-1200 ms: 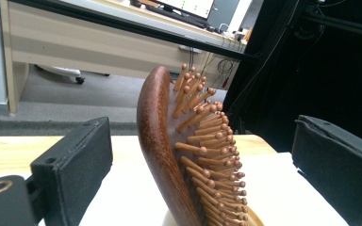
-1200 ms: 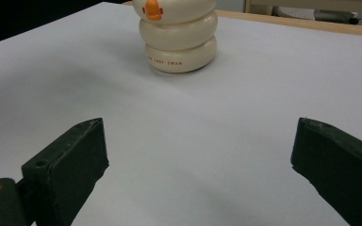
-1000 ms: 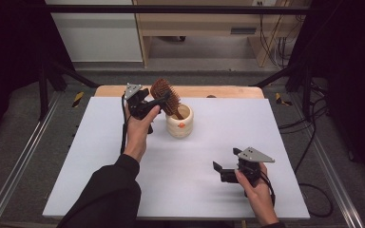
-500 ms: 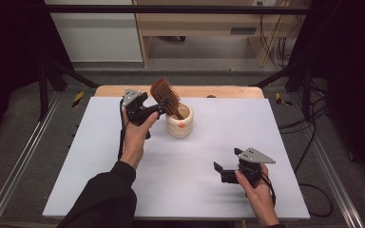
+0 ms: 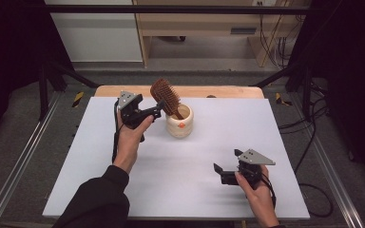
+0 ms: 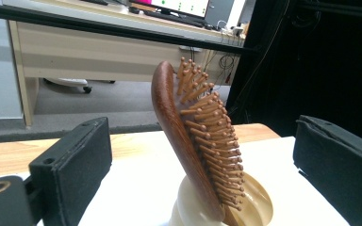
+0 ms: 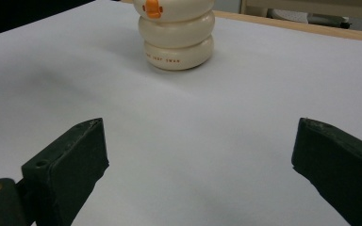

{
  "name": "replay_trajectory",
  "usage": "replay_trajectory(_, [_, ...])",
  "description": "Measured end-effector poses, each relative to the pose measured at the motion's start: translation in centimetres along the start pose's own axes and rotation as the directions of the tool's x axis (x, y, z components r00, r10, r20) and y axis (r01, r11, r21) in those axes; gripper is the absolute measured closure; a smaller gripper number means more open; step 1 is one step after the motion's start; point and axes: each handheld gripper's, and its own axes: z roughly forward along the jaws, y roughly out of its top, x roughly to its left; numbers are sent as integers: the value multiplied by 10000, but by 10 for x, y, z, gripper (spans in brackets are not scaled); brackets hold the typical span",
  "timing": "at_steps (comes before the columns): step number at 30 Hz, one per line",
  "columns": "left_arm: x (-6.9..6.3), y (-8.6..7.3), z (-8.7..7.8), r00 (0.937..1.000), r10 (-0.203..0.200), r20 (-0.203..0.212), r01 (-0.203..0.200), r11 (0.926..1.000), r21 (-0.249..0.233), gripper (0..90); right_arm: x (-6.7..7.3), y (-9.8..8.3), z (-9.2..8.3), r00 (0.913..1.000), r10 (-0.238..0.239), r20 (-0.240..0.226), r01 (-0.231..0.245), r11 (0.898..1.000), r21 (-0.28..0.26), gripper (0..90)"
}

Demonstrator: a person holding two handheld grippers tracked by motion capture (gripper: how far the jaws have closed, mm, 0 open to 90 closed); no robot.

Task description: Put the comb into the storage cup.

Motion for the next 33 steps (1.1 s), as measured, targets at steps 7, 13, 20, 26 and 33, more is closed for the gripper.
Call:
replay_trajectory(7, [-3, -1, -6, 9998, 188, 2, -188, 9998, 82, 52, 0, 0, 1, 10000, -27, -50, 28, 10000, 54, 43])
replay_trajectory(13, [-2, 0, -10, 9995, 304, 32, -304, 9995, 101, 43, -2, 0, 0, 10000, 10, -20, -10, 10000, 9, 41])
replay_trajectory(20, [-2, 0, -14, 9988, 493, 63, -494, 9987, 116, 39, -2, -1, 0, 10000, 5, -17, -5, 10000, 24, 41])
replay_trajectory(26, [-2, 2, -17, 9986, 515, 87, -516, 9986, 100, 39, -2, -1, 0, 10000, -4, -18, 4, 10000, 26, 41])
replay_trajectory(33, [-1, 2, -22, 9982, 598, 47, -598, 9982, 66, 40, -2, -1, 0, 10000, 19, -7, -19, 10000, 30, 41])
